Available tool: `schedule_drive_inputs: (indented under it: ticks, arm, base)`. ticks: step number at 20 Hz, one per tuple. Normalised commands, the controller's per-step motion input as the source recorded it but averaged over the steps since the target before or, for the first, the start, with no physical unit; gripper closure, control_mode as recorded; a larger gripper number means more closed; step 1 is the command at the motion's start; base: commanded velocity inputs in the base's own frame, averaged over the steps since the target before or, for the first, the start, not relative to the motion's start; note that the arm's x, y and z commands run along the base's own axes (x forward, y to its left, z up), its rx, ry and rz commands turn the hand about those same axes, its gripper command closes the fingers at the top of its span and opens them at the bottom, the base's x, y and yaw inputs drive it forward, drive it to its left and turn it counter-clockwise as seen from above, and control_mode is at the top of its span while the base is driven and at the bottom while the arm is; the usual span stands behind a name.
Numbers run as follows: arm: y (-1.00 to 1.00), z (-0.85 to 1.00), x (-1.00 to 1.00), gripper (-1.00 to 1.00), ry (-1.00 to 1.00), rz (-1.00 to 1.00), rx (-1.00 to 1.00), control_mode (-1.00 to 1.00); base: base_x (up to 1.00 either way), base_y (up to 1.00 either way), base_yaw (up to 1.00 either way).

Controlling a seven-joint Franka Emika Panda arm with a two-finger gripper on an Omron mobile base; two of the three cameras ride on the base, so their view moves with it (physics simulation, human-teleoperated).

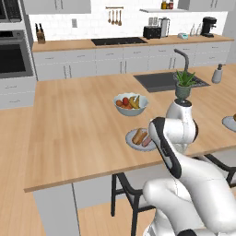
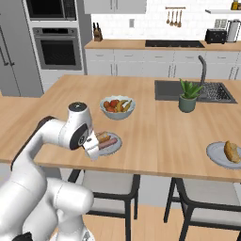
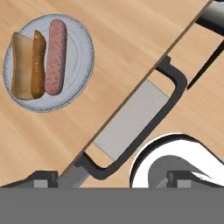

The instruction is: Place one bun and one sausage from the bowl on each plate.

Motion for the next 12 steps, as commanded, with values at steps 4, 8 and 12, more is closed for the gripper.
schedule_drive_inputs:
  ticks: [4,8,12]
  arm:
    - [0.00,0.00,0.00,-1.00,0.00,0.00,0.00,1.00]
    - [0.00,0.00,0.00,-1.00,0.00,0.00,0.00,1.00]
    - [0.00,0.00,0.00,-1.00,0.00,0.00,0.00,1.00]
  base:
    - [-0.97,-0.63,-0.19]
    - [-0.45,-1.00,-0.32]
    - [0.04,-1.00,-0.24]
